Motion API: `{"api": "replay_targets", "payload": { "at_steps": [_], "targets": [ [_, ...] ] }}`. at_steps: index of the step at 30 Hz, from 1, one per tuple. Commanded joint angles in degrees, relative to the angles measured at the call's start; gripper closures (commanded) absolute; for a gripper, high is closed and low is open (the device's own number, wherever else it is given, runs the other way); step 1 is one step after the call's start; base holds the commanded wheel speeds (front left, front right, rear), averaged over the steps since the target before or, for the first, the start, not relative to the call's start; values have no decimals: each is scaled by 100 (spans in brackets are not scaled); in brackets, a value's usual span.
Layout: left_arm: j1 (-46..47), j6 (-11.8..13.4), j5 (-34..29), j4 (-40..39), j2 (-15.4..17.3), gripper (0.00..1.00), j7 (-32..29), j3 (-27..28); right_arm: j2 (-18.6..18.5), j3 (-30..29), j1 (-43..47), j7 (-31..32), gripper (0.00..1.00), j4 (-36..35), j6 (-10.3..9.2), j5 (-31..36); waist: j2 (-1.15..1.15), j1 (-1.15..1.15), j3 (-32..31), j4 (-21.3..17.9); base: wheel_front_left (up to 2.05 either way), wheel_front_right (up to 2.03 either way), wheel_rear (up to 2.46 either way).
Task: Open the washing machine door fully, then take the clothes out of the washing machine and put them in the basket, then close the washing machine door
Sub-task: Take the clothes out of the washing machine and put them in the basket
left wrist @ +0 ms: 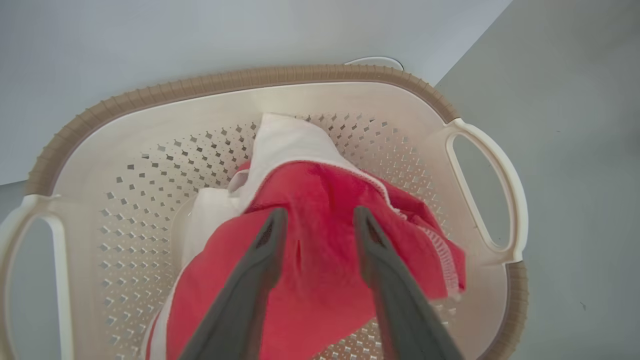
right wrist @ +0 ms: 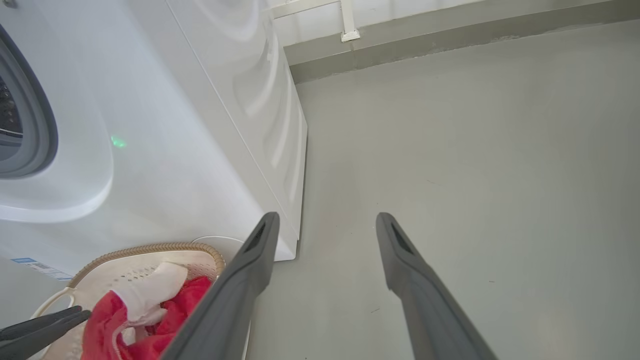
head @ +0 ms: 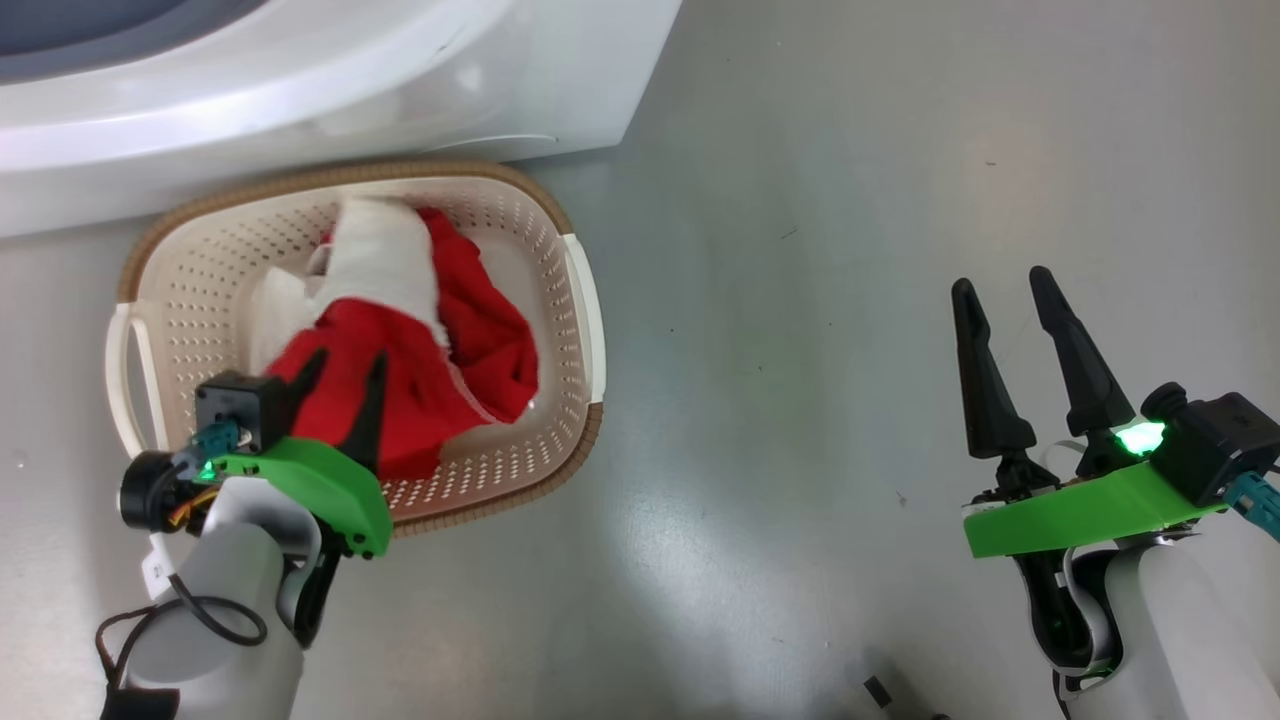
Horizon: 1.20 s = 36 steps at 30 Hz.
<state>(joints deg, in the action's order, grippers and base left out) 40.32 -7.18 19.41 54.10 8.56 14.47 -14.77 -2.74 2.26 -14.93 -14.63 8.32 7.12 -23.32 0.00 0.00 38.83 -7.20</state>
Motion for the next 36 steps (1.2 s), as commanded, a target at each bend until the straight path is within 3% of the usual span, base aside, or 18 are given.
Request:
{"api": "replay_targets", "payload": {
  "at_steps": [1, 16, 36],
  "targets": [
    [0, -31, 61, -25, 192, 0, 52, 172, -14, 67, 48, -37, 0, -139, 36, -20, 0, 0, -12, 21, 0, 0, 0],
    [-166, -31, 94, -517, 164, 0, 52, 362, -14, -66, 57, -37, 0, -55, 36, 154, 0, 0, -366, 207, 0, 0, 0],
    [-1597, -31, -363, -2080, 170, 0, 52, 1208, -14, -298, 675, -37, 0, 230, 36, 459, 0, 0, -1977, 539, 0, 0, 0]
  ]
}}
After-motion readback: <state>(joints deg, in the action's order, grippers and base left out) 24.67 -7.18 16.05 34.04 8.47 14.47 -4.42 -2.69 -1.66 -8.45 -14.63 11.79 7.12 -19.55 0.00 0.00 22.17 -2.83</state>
